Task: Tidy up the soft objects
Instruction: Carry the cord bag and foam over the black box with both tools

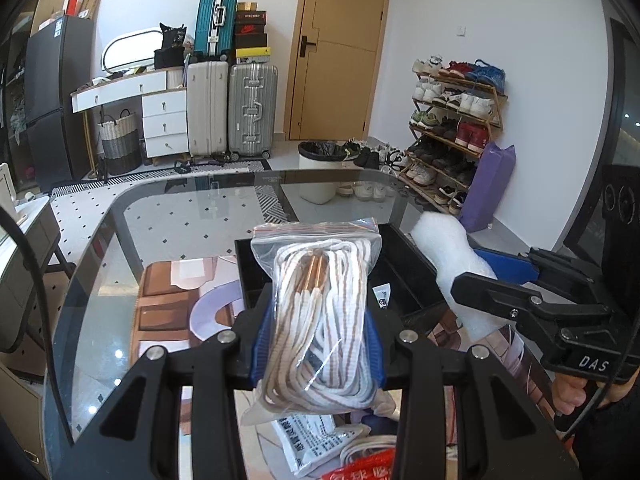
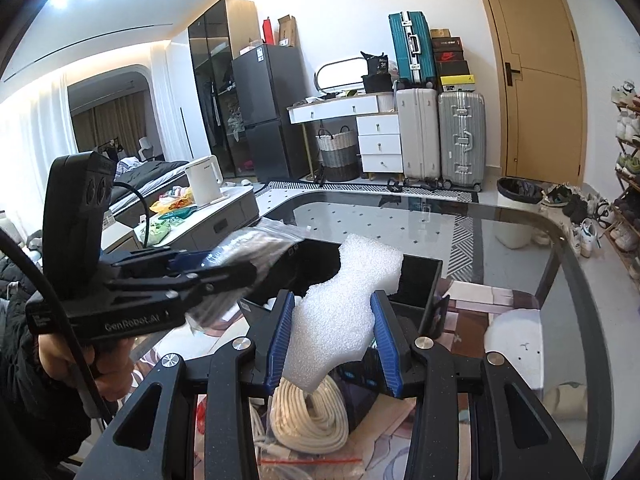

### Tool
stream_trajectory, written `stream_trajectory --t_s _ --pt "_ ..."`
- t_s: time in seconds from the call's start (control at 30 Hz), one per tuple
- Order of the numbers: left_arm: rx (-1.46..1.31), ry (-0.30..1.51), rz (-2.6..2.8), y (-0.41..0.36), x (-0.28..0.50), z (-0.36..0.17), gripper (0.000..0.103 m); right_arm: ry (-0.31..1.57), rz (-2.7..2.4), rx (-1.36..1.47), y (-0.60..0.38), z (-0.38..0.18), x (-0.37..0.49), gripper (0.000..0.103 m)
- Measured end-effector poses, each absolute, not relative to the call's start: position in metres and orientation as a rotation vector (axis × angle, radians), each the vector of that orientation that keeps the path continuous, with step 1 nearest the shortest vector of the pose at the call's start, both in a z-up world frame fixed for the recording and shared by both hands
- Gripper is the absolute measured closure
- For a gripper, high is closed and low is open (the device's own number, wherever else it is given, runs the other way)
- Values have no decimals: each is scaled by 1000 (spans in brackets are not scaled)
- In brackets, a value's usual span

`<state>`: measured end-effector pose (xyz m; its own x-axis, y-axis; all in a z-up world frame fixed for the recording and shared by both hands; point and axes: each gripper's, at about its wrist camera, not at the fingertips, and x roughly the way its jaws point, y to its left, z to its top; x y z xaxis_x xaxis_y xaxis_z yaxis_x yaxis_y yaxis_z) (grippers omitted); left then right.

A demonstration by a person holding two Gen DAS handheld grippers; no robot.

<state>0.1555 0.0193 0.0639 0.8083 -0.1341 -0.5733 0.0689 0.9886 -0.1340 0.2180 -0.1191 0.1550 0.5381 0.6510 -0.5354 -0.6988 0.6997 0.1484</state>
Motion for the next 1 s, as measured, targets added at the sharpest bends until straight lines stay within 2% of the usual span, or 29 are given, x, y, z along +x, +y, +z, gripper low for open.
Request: stream_trajectory --t_s 1.0 --pt "-119 635 -80 11 205 41 65 647 779 -120 -94 126 270 63"
